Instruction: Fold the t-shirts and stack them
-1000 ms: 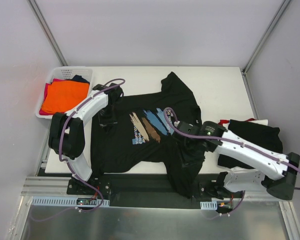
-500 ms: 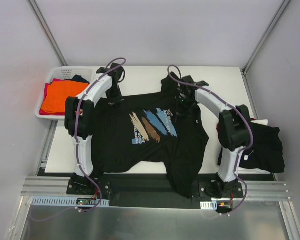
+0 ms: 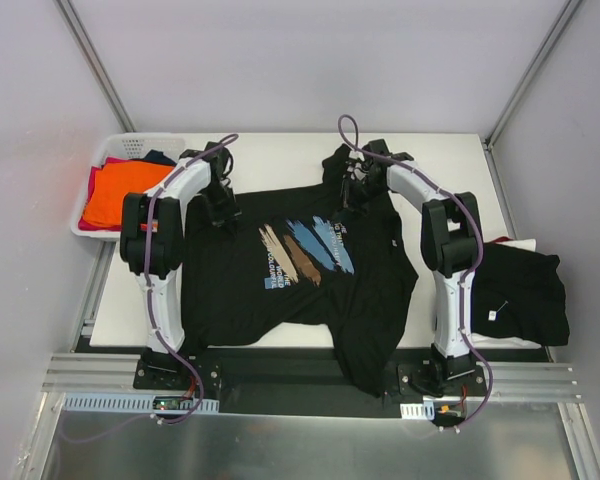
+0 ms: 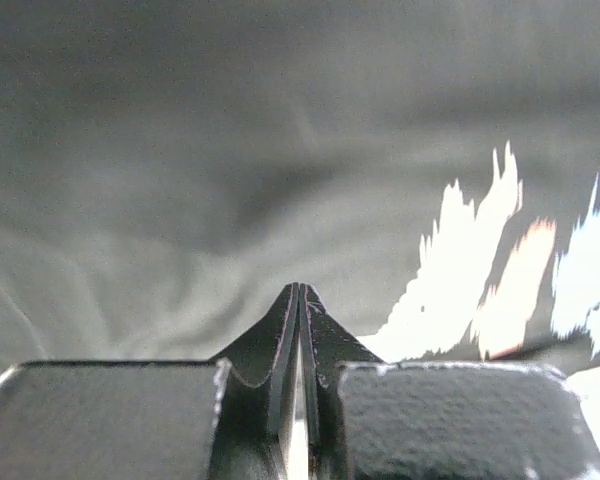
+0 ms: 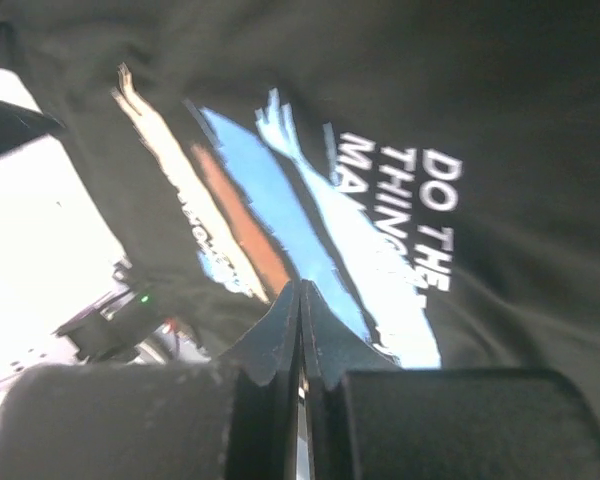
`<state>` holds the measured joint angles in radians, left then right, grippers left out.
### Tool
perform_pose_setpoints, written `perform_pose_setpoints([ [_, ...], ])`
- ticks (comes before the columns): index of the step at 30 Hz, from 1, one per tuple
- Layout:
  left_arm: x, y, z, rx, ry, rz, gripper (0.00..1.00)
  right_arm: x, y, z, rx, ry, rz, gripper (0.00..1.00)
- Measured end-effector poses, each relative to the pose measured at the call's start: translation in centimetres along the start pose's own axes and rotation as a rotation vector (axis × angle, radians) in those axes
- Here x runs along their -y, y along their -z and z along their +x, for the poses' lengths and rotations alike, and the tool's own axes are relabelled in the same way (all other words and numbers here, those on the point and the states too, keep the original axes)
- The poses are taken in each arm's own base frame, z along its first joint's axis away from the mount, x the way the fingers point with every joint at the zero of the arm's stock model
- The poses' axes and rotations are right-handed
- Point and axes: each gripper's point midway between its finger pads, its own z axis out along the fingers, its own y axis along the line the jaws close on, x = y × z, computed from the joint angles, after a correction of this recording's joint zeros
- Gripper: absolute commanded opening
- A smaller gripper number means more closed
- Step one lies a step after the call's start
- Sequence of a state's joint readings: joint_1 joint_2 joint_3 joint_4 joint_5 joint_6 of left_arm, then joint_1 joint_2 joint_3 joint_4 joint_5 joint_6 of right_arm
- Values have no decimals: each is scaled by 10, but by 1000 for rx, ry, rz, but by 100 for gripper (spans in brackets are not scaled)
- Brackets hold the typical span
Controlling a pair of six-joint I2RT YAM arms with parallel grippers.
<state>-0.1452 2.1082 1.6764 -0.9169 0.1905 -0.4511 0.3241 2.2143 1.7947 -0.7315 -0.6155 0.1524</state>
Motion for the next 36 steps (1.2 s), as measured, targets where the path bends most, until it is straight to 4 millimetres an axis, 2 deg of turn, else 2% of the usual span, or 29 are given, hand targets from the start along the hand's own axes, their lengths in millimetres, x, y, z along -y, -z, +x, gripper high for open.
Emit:
perform_pose_setpoints([
  [3,6,9,23,-20,-30,26,0,-1,-4,8,-22,-17,-31,1],
  [5,9,12,25,-16,-39,35,0,0,-6,13,-40,-30,-38,1],
  [11,10,5,14,-7,-43,36,0,3,-5,7,-40,-49,-73,1],
  [17,13,-10,1,-14,-41,29,0,31,-9,-19,-21,-110,-87,1],
  [22,13,-19,-10,-13,-38,5,0,49,-9,-31,-10,-149,-96,1],
  [28,14,-26,-23,-14,-31,0,0,52,-8,-36,0,-150,-106,1],
  [36,14,-29,-42,-2,-17,-11,0,59,-19,-48,-5,-168,-136,1],
])
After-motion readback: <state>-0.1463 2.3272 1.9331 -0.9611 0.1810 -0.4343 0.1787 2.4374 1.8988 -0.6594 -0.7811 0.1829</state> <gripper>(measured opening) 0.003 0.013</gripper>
